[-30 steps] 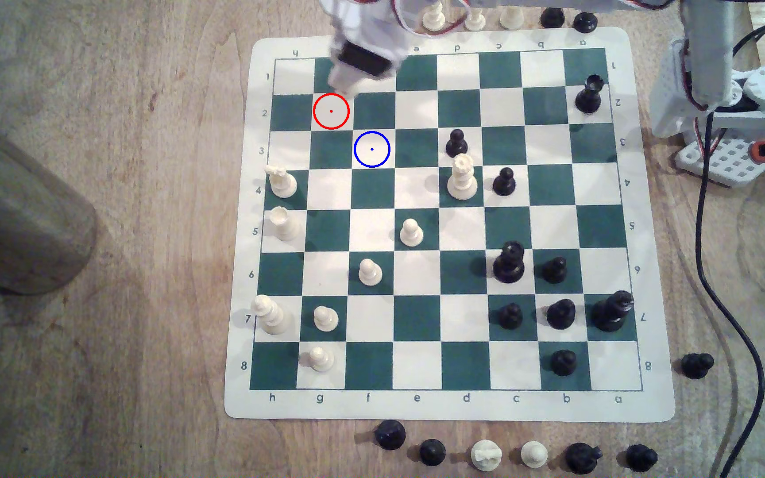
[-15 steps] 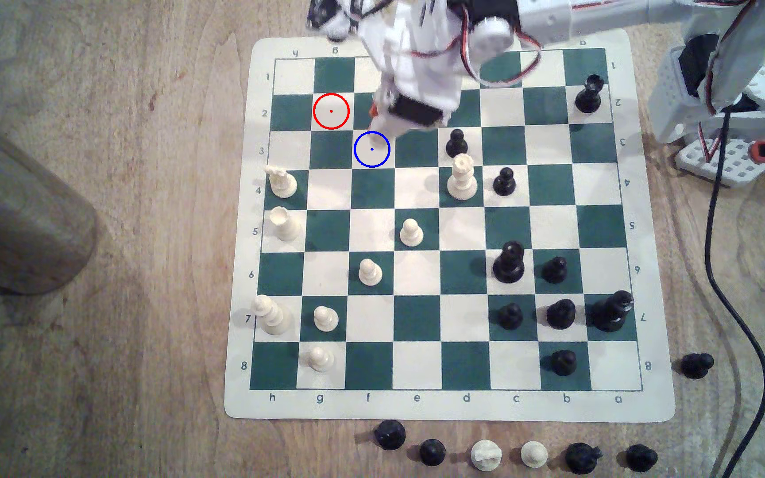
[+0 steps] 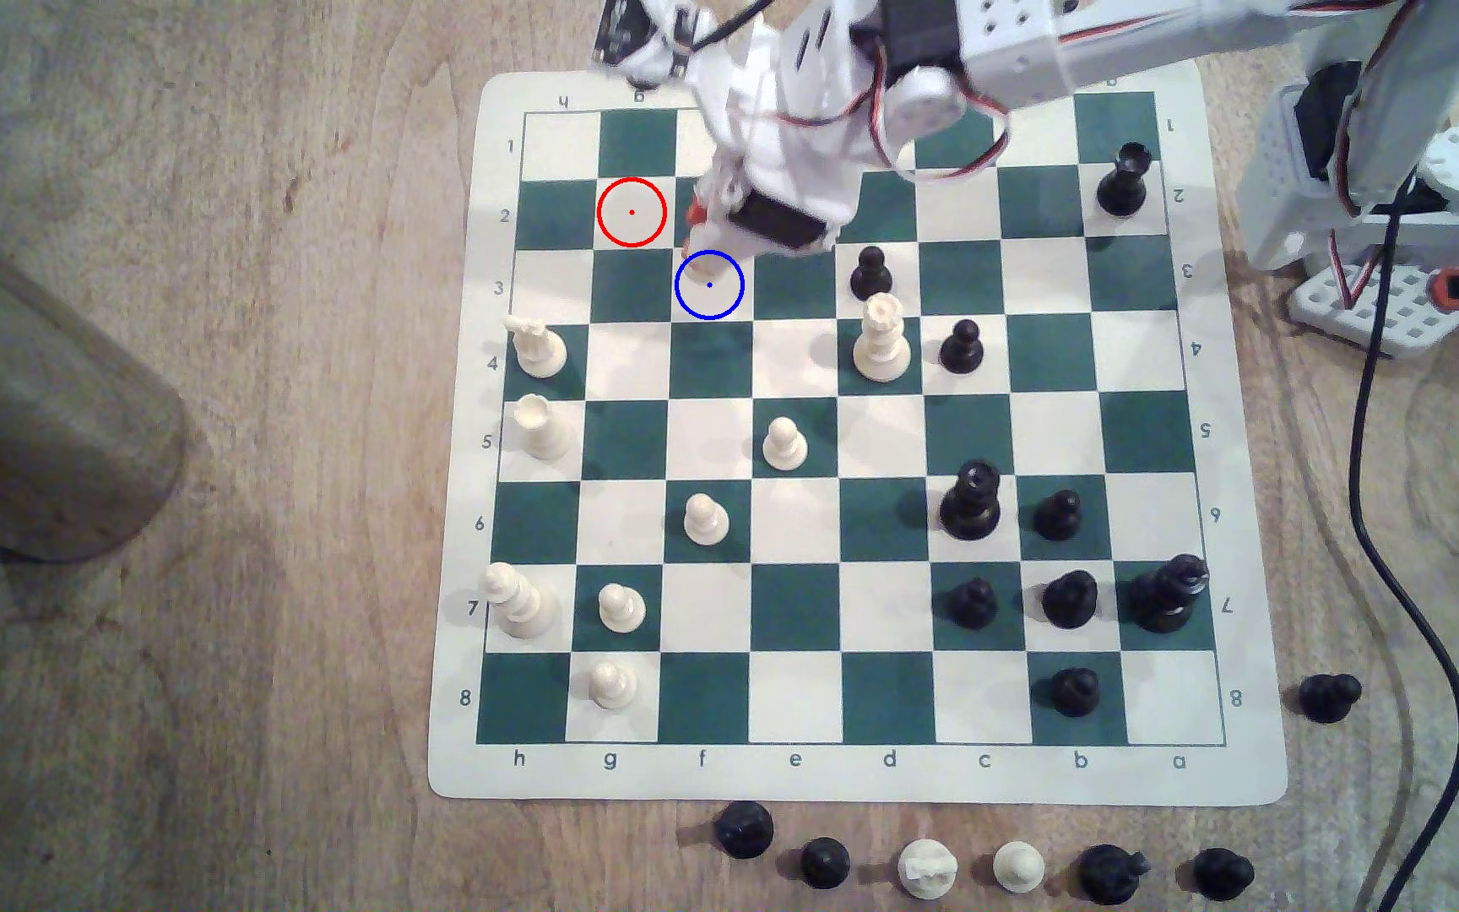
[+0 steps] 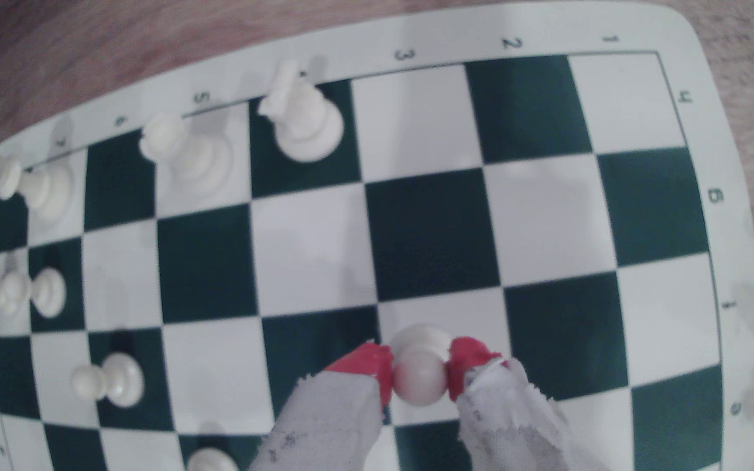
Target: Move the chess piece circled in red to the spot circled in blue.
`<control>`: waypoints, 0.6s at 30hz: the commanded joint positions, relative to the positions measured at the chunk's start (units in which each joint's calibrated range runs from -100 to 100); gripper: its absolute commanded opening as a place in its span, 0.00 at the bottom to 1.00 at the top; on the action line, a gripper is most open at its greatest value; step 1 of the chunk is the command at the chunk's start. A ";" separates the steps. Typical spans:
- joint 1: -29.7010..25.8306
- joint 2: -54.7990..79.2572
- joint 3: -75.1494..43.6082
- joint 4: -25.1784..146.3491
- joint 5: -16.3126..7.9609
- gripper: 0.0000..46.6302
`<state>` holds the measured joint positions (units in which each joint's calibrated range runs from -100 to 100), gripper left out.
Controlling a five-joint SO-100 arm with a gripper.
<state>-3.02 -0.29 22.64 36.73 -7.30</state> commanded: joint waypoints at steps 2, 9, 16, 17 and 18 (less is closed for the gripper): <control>-0.14 0.12 -1.06 -1.93 0.05 0.01; 0.64 2.67 -1.51 -2.50 0.20 0.01; 0.79 3.77 -1.42 -3.56 0.34 0.01; 0.79 4.20 -1.61 -3.56 0.39 0.01; 0.79 4.37 -1.61 -3.56 0.44 0.01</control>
<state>-2.29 4.90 22.64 34.02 -7.30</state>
